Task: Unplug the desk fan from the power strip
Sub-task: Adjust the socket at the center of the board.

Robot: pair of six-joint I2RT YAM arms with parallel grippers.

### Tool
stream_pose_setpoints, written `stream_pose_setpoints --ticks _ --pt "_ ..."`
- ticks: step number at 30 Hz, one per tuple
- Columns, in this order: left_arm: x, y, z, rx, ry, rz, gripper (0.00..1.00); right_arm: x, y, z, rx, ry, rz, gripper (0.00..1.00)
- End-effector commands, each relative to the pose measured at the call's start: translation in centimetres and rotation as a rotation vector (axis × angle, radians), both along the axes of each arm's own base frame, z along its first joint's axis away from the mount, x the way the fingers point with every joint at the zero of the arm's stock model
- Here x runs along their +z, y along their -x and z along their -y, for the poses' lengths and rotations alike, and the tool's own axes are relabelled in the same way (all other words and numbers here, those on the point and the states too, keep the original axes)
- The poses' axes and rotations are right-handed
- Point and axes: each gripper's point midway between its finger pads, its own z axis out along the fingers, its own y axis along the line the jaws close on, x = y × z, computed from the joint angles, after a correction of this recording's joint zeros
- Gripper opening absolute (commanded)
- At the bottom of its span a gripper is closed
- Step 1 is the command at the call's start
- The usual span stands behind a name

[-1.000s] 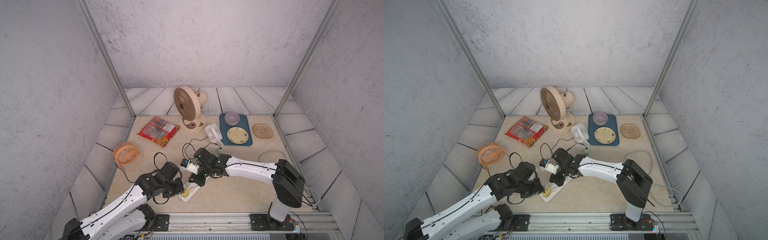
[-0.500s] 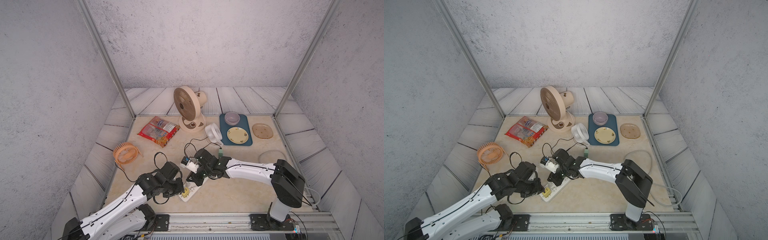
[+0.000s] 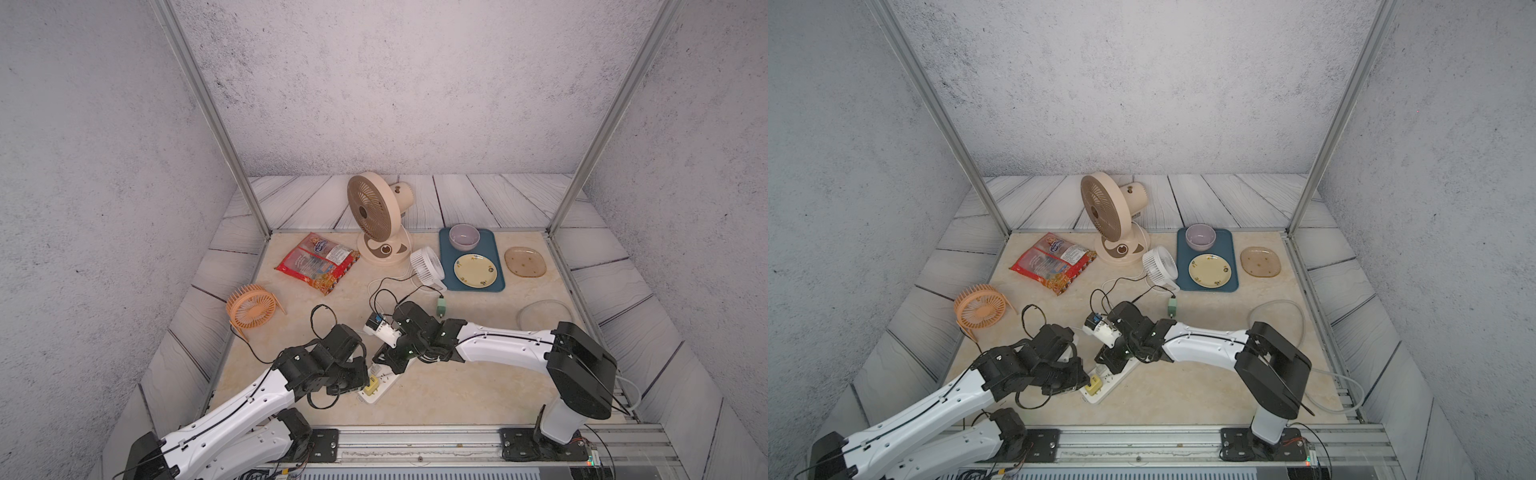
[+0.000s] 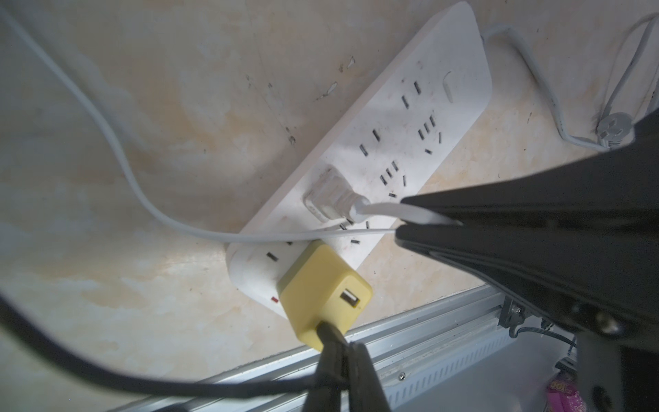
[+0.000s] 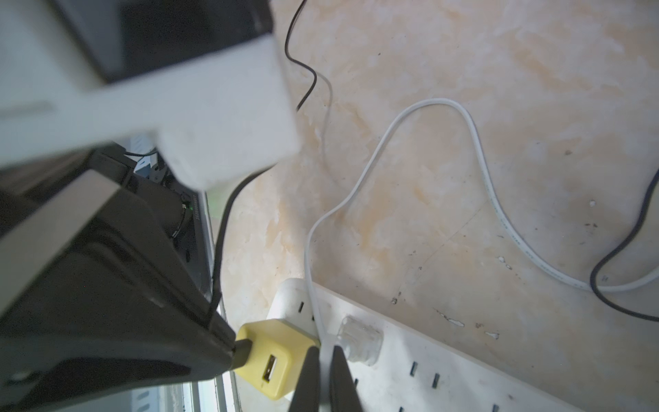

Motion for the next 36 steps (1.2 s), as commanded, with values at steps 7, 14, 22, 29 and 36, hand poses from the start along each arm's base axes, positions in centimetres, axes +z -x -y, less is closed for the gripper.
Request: stream_pose_setpoints --ticks 7,14,22,29,36 --pt "-4.6 2.3 -4.3 0.016 -0.219 -0.087 0.03 5.2 0.3 -1.3 0.034 -0.211 0.088 0.0" --pt "-4.9 2.4 -4.4 0.016 -0.228 -0.092 0.03 6.1 0.6 -1.4 0.051 -0.266 0.105 0.0" --pt "-5.2 2.4 -4.6 0.02 -0.243 -0.096 0.03 7.0 1.3 -1.1 0.084 -0.361 0.152 0.0" --pt "-5.5 2.5 -4.8 0.026 -0.258 -0.1 0.03 7.3 1.8 -0.8 0.11 -0.393 0.179 0.0" --pt "-5.7 2.5 -4.9 0.027 -0.269 -0.103 0.03 7.8 2.5 -0.8 0.147 -0.432 0.179 0.0"
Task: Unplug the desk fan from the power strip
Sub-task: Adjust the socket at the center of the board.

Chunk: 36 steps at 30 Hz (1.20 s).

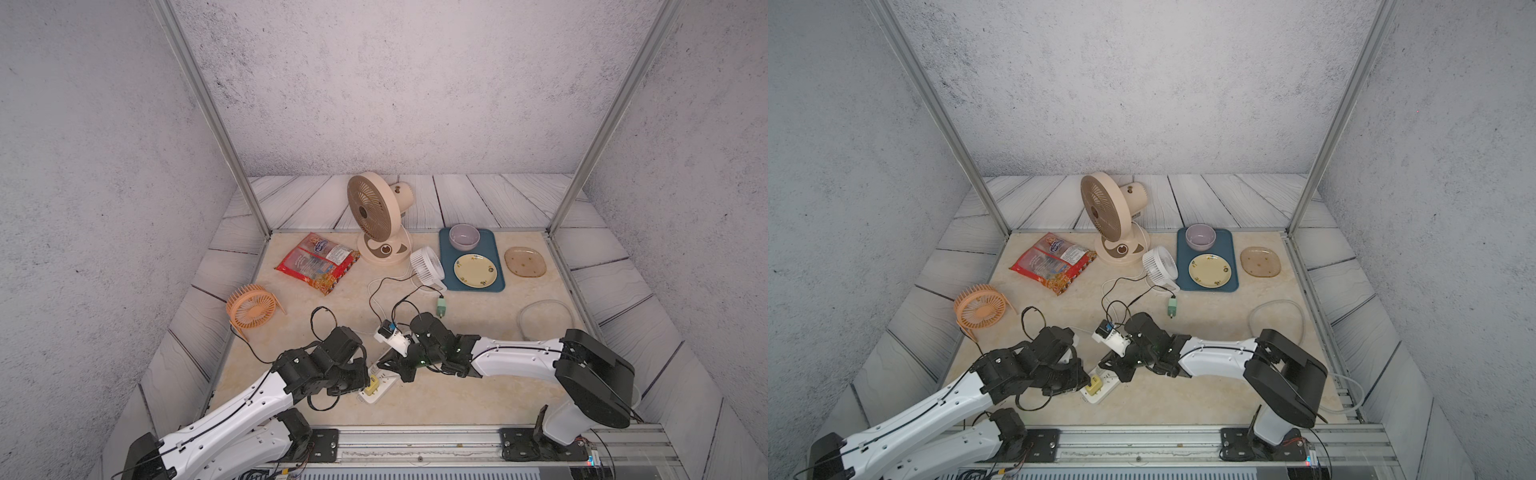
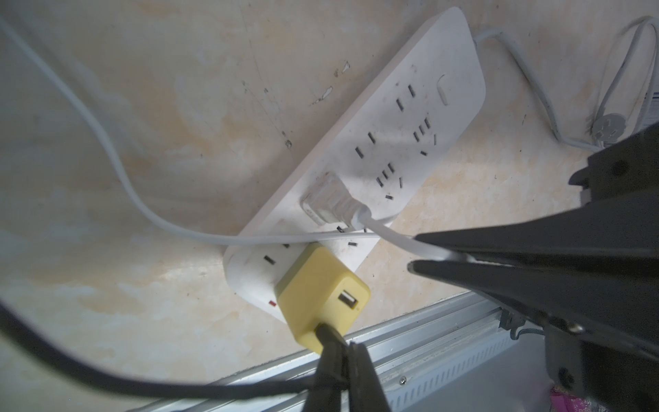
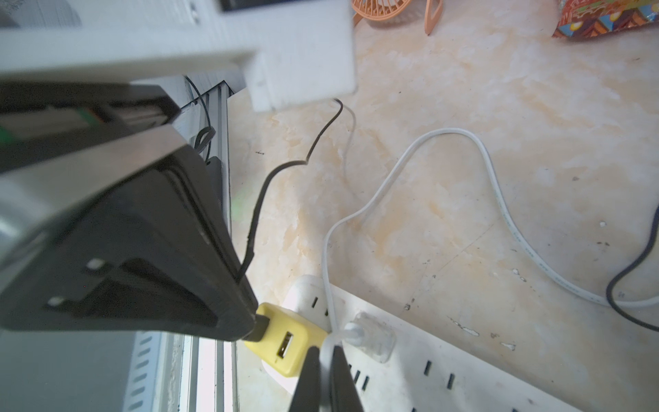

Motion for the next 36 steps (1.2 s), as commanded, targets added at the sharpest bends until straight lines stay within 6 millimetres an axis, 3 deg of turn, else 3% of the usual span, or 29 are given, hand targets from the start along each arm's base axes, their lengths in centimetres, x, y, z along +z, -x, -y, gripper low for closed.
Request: stream_pose_setpoints --ticks 1,22,36 --pt "-5.6 2.5 -5.1 0.031 -0.275 -0.127 0.02 8.0 0.9 -1.8 0.098 -0.262 0.115 0.0" --pt "-5.9 2.6 -5.4 0.033 -0.307 -0.132 0.02 10.5 0.8 -1.5 0.087 -0.346 0.173 0.0" --pt "-6.0 2.7 -5.5 0.024 -0.327 -0.133 0.02 10.6 1.5 -1.5 0.135 -0.345 0.186 0.0"
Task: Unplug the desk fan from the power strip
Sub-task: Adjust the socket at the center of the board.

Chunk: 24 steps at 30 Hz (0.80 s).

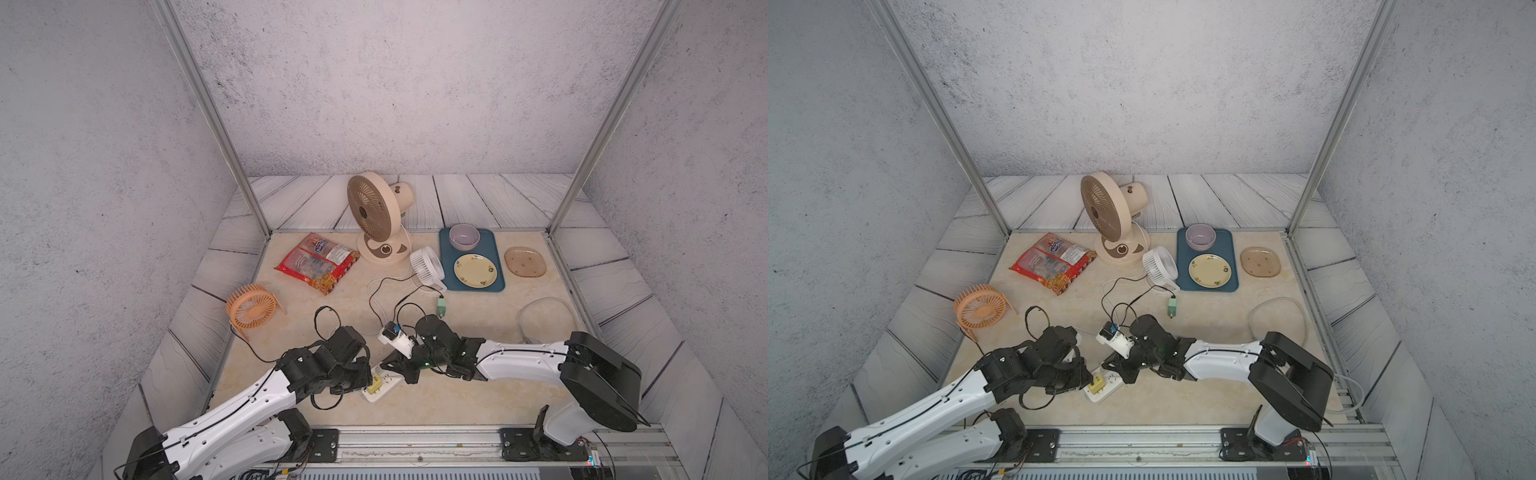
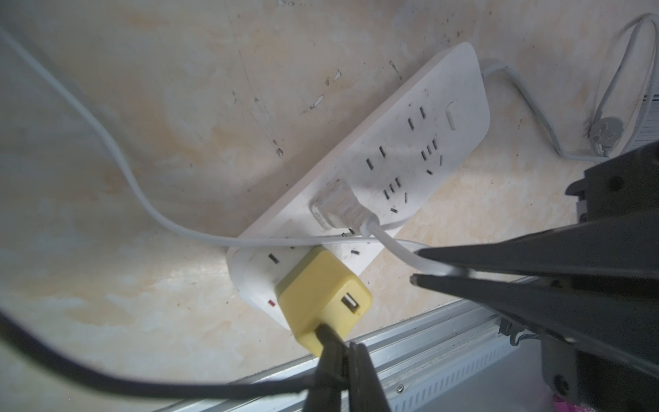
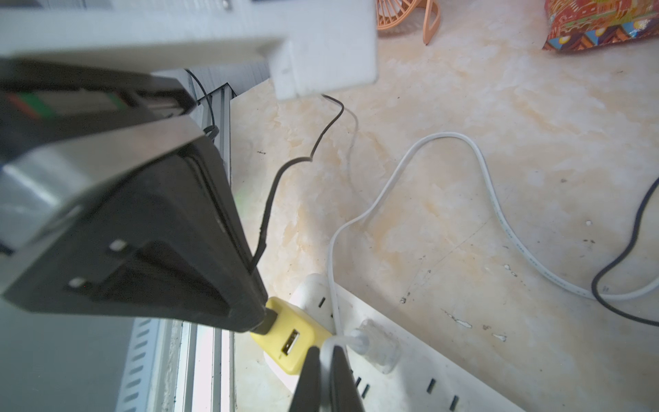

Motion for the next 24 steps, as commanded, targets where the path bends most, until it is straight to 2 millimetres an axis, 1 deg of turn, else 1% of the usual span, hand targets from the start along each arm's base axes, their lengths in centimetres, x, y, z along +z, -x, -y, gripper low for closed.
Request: stream_pose_setpoints --ticks 1,10,17,21,24 --pt "-5.7 2.9 -5.9 0.026 -0.314 -0.137 0.02 10.5 1.3 -2.2 0.138 -0.32 0.159 0.0" --pt "-5.8 2.9 -5.9 0.021 -0.325 -0.138 0.02 10.6 1.7 -2.2 0.176 -0.297 0.183 0.0" --pt "-5.8 2.9 -5.9 0.017 -0.33 -0.137 0.02 11.3 0.6 -2.2 0.114 -0.312 0.211 0.0" --pt "-5.8 2.9 -5.9 0.016 -0.332 -0.138 0.02 10.8 -0.3 -2.1 0.059 -0.294 0.228 0.0" --pt "-5.8 2.9 -5.9 0.014 -0.334 -0.137 0.02 10.8 -0.3 -2.1 0.069 -0.286 0.243 0.0"
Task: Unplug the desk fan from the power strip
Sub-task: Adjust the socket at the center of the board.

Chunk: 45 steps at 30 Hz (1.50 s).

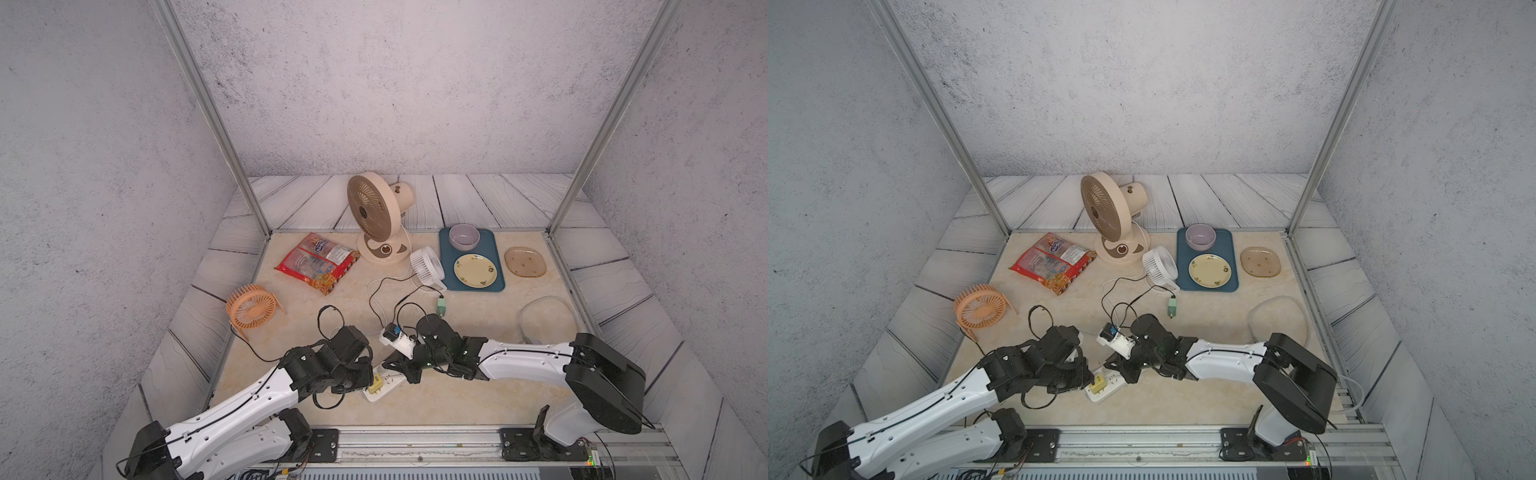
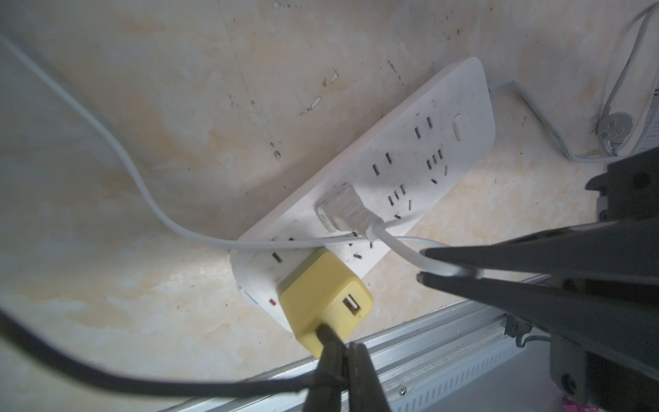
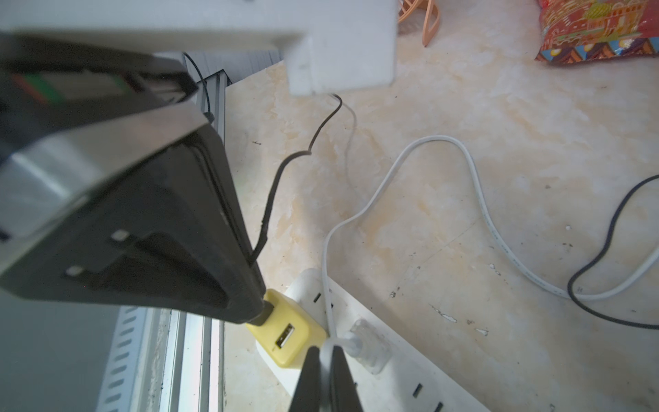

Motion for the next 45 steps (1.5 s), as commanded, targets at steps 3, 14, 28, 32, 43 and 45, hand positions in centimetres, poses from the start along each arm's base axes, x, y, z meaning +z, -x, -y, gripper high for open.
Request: stream_pose_setpoints --ticks 3,14,28,32,43,45 --pt "-5.8 3.0 -6.1 0.021 -0.32 -0.142 0.02 11.0 0.8 -2.9 0.121 -0.308 0.173 0.0" --pt "-5.9 3.0 -6.0 0.014 -0.326 -0.145 0.02 11.9 -1.6 -2.6 0.043 -0.334 0.207 0.0" --pt "-5.7 2.7 -5.9 0.009 -0.334 -0.135 0.02 7.5 1.4 -0.5 0.231 -0.138 0.161 0.49" --pt "-5.6 2.6 -6.0 0.01 -0.337 -0.128 0.02 6.2 1.3 0.2 0.277 -0.051 0.224 0.63" --pt "-5.2 2.5 -6.1 0.011 -0.338 -0.114 0.02 2.9 1.1 2.1 0.417 0.172 0.301 0.52" --pt "-5.2 2.5 -6.1 0.013 -0.338 -0.113 0.02 2.4 1.3 2.3 0.429 0.177 0.297 0.5"
